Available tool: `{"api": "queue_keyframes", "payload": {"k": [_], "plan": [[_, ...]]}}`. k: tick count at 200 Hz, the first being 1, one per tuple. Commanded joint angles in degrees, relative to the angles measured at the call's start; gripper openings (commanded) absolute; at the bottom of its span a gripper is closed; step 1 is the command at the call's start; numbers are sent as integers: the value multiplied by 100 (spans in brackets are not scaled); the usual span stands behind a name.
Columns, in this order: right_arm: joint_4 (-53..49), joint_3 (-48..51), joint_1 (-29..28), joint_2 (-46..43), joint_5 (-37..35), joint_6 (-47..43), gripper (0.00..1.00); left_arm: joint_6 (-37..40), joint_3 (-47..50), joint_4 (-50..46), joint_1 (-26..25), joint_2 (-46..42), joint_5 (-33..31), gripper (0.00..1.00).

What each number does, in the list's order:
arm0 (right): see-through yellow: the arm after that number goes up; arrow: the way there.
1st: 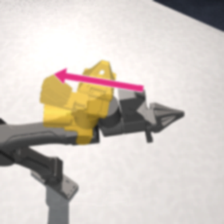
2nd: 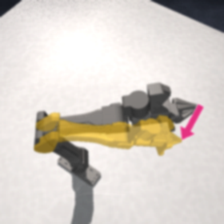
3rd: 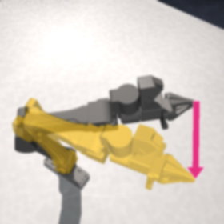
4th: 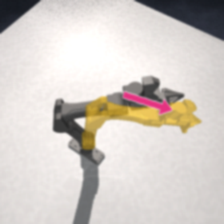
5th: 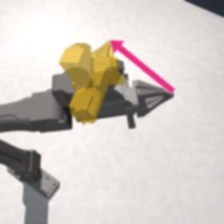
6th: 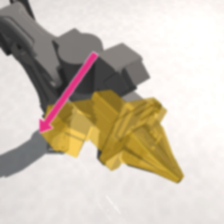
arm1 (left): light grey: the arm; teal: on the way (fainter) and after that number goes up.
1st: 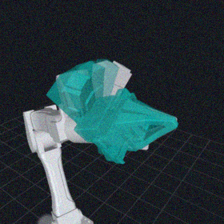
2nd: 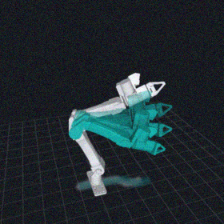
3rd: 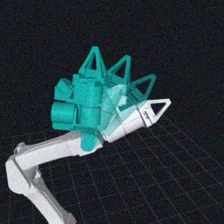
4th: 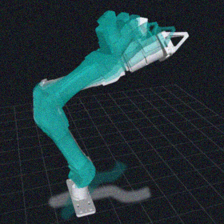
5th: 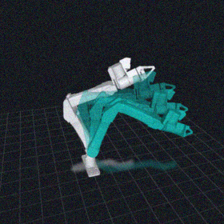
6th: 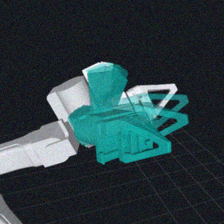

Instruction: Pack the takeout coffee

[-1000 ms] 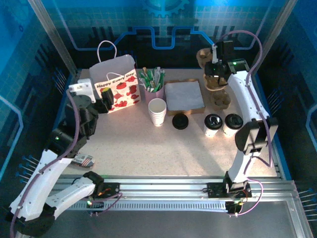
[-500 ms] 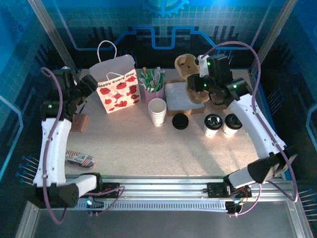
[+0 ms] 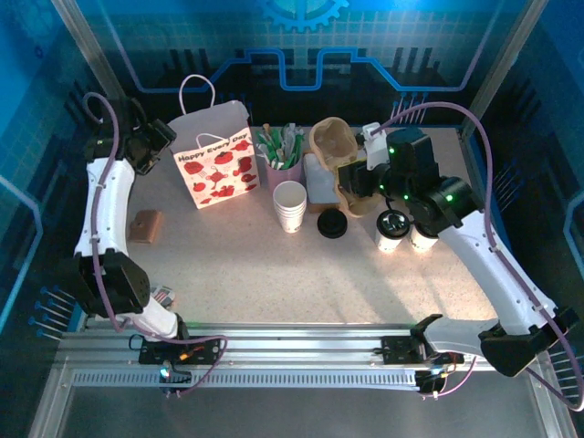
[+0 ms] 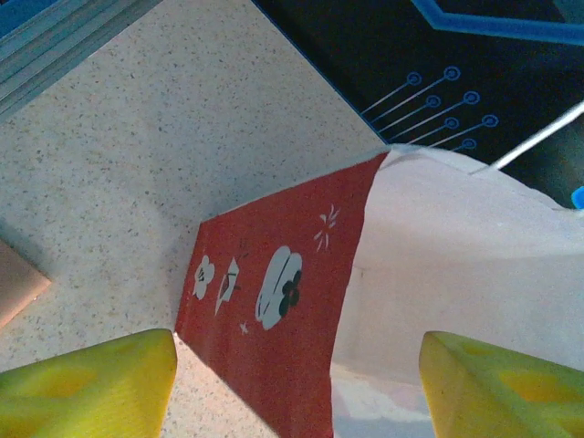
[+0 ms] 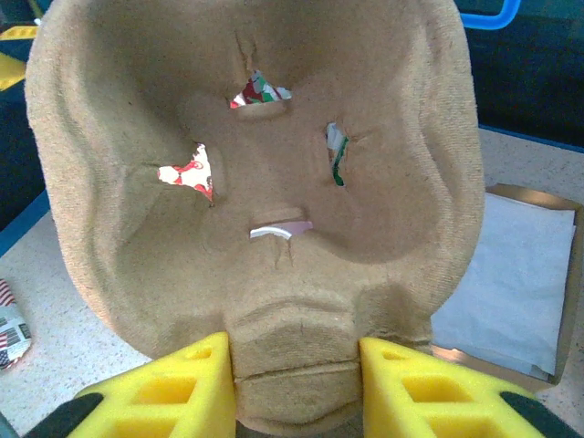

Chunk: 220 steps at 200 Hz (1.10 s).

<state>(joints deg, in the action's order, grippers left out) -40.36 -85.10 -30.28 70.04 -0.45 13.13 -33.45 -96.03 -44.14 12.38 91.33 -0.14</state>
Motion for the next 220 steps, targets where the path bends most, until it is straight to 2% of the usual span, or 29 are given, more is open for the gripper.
{"api": "queue_keyframes", "payload": {"k": [1, 84, 141, 168, 198, 220], "plan": [[175, 131, -128, -160, 95, 59, 36, 151, -258, -121, 36, 186, -4, 70], [230, 222, -335, -342, 202, 22, 36, 304, -616, -131, 33, 632, -49, 66], [224, 186, -469, -380, 185, -59, 36, 400, -1072, -338, -156, 1021, -25, 50], [240, 186, -529, -420, 233, -116, 36, 457, -1036, -366, -183, 1069, -95, 41], [292, 178, -575, -471, 281, -191, 36, 537, -938, -367, -176, 1063, -108, 38], [300, 158, -610, -461, 342, -247, 36, 591, -916, -375, -183, 1047, -109, 28]]}}
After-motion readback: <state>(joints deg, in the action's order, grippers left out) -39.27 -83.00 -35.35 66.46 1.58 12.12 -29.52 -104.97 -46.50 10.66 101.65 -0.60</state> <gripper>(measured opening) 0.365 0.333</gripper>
